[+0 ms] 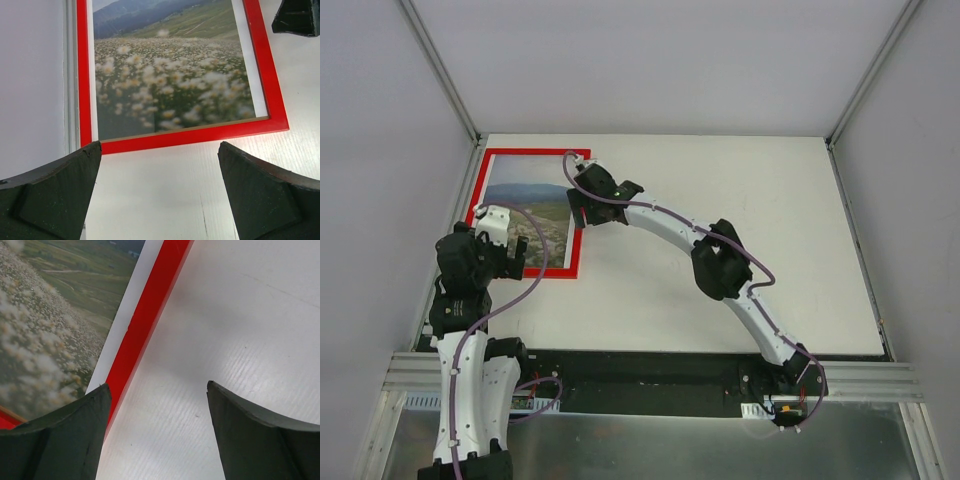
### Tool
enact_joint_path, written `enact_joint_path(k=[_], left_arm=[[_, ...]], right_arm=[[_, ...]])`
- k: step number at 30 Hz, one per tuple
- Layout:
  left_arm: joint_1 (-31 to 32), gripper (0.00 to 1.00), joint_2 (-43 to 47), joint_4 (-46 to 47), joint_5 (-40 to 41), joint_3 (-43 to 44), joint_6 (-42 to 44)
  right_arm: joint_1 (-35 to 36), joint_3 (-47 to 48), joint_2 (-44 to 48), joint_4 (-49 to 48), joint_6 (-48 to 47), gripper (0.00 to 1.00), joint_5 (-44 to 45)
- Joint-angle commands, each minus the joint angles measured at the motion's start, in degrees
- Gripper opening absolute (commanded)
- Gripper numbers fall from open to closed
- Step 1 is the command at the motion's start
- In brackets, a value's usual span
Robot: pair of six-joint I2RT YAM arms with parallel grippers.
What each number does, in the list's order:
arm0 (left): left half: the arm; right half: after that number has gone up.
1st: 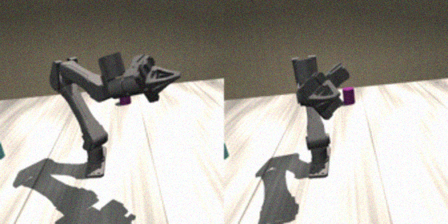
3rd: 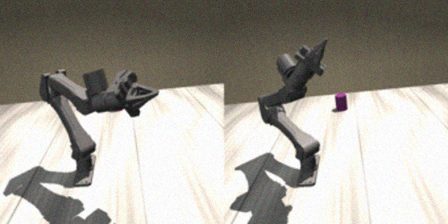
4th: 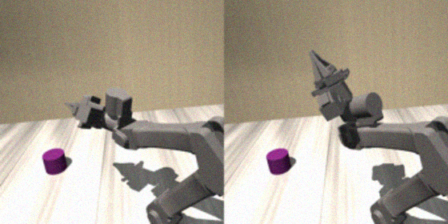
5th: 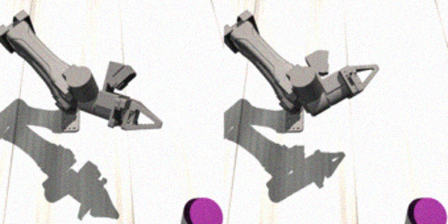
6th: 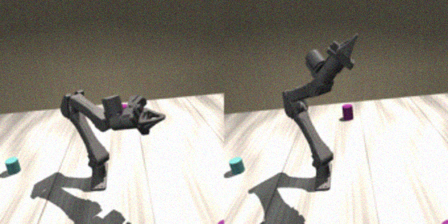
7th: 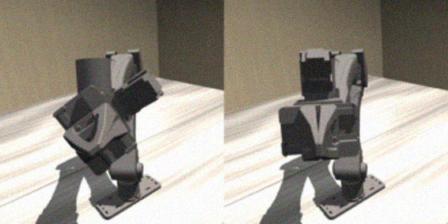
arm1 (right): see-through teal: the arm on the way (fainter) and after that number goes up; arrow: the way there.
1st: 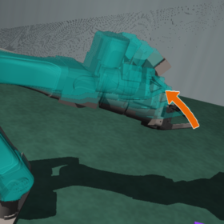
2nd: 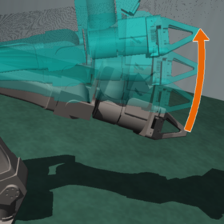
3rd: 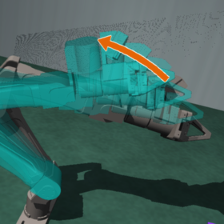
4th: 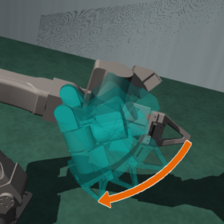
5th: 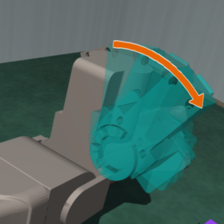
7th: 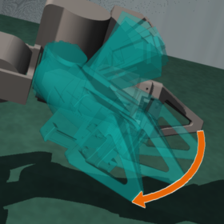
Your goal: Take the photo out of the frame
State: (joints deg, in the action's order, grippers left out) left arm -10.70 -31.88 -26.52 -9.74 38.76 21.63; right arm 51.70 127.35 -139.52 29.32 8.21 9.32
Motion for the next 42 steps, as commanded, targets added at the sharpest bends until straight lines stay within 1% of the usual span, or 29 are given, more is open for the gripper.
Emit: enact_joint_path(k=[1, 6, 18, 23, 26, 33, 42], left_arm=[[-1.3, 0.99, 1.0, 0.6, -0.4, -0.8, -1.1], [-2.0, 0.99, 2.0, 0.7, -1.7, -1.1, -1.6], [-3.2, 0.99, 2.4, 0.6, -3.4, -1.2, -1.9], [-3.3, 0.99, 2.2, 0.6, -3.5, -1.1, -1.9], [-3.4, 0.99, 2.0, 0.6, -3.7, -1.0, -1.9], [-3.3, 0.99, 1.5, 0.6, -3.9, -0.4, -2.0], [-3.2, 0.99, 1.3, 0.4, -4.8, 0.1, -1.6]], right_arm=[[0.2, 4.4, -1.9, 1.3, 3.2, 0.77, 0.8], [0.7, 5.9, -3.6, 1.3, 4.0, 0.73, 0.2], [3.6, 9.6, -8.1, 1.2, 3.7, 0.72, 1.8], [4.1, 10.2, -9.5, 1.6, 3.1, 0.70, 3.6], [4.2, 10.5, -9.9, 2.4, 3.2, 0.63, 4.8], [4.1, 10.2, -9.4, 6.0, 5.7, 0.51, 7.7], [3.1, 7.2, -7.1, 10.2, 11.0, 0.29, 5.1]])
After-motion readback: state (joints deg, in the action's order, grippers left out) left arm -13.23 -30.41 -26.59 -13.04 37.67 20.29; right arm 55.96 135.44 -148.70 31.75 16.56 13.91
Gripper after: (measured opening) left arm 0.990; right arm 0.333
